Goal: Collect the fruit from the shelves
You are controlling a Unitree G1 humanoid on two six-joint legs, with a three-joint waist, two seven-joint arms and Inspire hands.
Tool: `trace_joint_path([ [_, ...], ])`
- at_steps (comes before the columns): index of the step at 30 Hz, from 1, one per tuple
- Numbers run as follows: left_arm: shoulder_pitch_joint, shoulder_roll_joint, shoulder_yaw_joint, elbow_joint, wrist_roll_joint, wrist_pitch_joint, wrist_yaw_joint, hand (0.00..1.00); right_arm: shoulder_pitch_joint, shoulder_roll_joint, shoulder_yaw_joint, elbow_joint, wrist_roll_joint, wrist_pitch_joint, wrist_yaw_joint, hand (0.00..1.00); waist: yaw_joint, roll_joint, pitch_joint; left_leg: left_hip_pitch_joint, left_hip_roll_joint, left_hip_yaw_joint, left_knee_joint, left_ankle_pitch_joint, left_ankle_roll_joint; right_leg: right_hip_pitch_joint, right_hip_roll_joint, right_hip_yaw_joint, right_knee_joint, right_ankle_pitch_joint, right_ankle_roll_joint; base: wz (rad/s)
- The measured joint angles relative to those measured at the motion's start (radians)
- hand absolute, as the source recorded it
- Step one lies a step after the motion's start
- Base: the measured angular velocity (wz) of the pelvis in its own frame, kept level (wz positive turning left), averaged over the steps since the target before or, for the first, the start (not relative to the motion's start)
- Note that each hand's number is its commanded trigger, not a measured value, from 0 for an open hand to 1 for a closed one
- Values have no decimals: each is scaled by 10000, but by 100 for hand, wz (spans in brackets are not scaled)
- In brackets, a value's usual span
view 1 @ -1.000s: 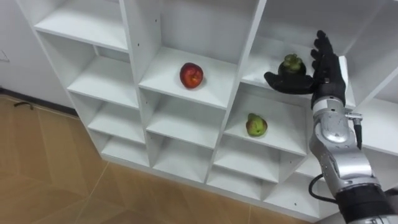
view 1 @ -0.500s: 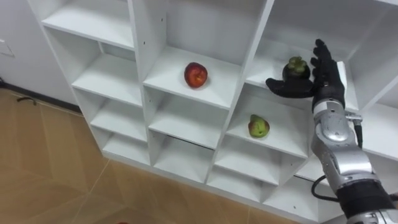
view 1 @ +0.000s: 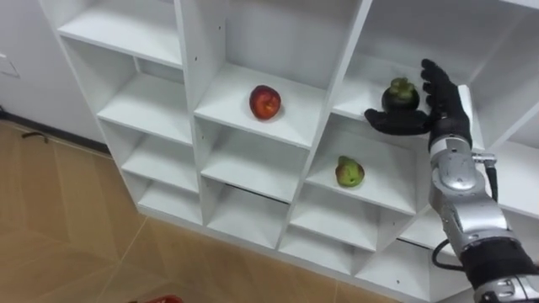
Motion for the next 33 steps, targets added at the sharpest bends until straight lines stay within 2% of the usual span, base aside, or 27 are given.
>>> trace_joint_path([
  [2, 1, 2, -1, 0, -3, 0, -7, 100, -60, -192, -14, 110, 0, 0, 10, 100, 12, -2, 1, 13, 2, 3, -5, 1, -1, 7, 2, 0, 0, 0, 0, 0],
  [7, -44, 74, -96, 2, -22, 1, -20, 100, -258, -387, -6, 585, -32, -102, -61, 100, 10, -55, 53, 138, 12, 9, -49, 3, -7, 60, 8, -10, -8, 0, 0, 0],
  [16, -135, 120, -201, 9, -55, 1, 32, 100, -355, -405, -13, 639, -72, -102, -56, 100, 2, -102, 51, 136, 14, 6, -95, 3, -7, 22, 16, 39, -13, 0, 0, 0],
  [20, -176, 113, -225, 15, -109, 0, 19, 100, -373, -392, 7, 627, -840, -46, -124, 100, -21, -112, 44, 135, 15, 38, -100, 3, -7, -5, 22, 132, -12, 0, 0, -1],
  [28, -651, 147, -997, 158, -903, 6, -130, 100, -383, -393, 396, 621, -1137, -24, -392, 100, -46, -141, 23, 105, 14, 40, -27, 4, -6, -6, 16, 119, 4, 0, -1, 0],
  [33, -1058, 36, -1381, -214, -1037, -1, -417, 100, -381, -384, 550, 329, -1409, 37, -102, 100, -225, -201, 20, -25, 15, 54, 57, 7, -4, -99, 15, 162, 15, 8, -13, 0],
])
